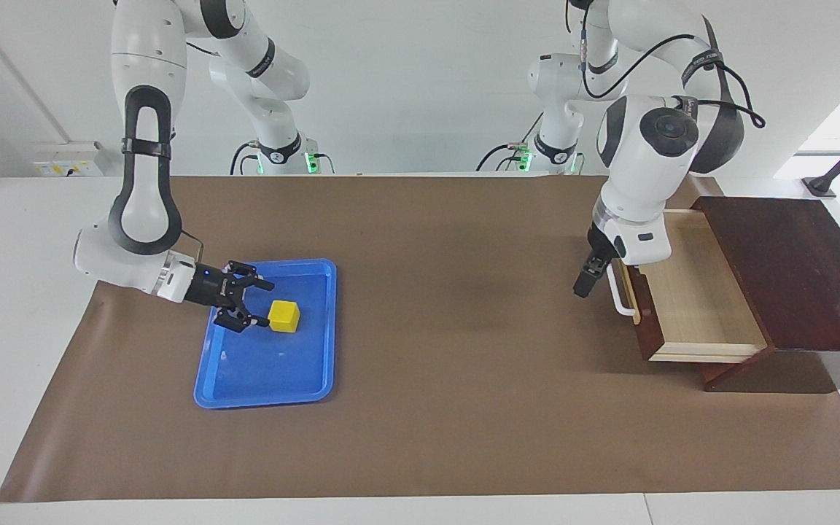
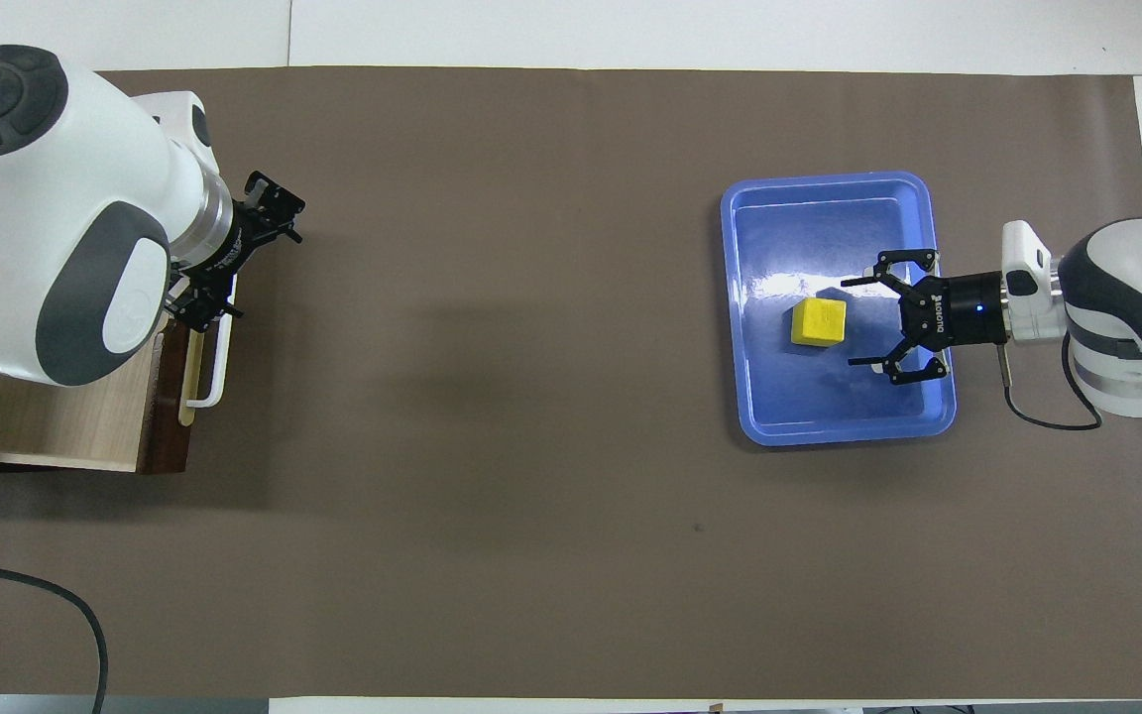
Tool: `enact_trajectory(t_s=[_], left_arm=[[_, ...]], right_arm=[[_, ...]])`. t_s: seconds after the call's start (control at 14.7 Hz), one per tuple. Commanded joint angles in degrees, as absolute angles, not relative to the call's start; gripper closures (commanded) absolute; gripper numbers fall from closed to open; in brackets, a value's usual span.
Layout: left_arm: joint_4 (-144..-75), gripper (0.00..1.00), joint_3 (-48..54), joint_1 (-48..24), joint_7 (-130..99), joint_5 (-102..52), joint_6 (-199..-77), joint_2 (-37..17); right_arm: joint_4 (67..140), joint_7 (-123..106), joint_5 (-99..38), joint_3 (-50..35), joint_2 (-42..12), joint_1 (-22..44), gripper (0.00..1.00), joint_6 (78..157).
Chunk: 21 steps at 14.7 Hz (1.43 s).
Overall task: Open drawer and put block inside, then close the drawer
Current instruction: 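Lower the right gripper around the yellow cube while the left gripper withdraws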
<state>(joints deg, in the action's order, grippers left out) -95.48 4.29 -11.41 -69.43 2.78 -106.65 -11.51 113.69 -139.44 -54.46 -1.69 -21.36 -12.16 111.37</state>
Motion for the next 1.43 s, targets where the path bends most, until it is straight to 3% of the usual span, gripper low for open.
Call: enact_trajectory(t_s=[0.0,0.81,1.15,1.22,1.29,1.36], left_arm=[[-96.15,0.00,4.40,-10.37,-74.88,-0.34,-108.37,-11.16],[-95.89,0.00,4.83,-17.04,-104.73,-0.97,-106.88,-10.99],[-92.03,0.00,5.01,-23.45,-118.02,-1.93,-105.12,-8.89],[-92.37,0.00,4.92,-24.25,-118.21,-2.46,-104.60,-7.83],[-93.42,0.00,4.92,-24.34,-118.04,-2.55,-104.76,-7.47],[-95.34,0.00,4.92,-24.00,-118.30,-2.55,-104.77,-6.43]], right_arm=[[114.61,-140.63,-54.85,-1.67,-21.62,-11.69,0.00,113.03],[116.02,-140.71,-54.76,-1.76,-21.62,-10.46,0.00,115.57],[116.02,-140.71,-54.76,-1.76,-21.53,-10.46,0.03,115.58],[116.28,-140.71,-54.76,-1.76,-21.53,-10.46,0.23,115.66],[116.54,-140.71,-54.76,-1.76,-21.53,-10.46,0.51,115.66],[116.63,-140.71,-54.84,-1.76,-21.53,-10.46,0.92,115.66]])
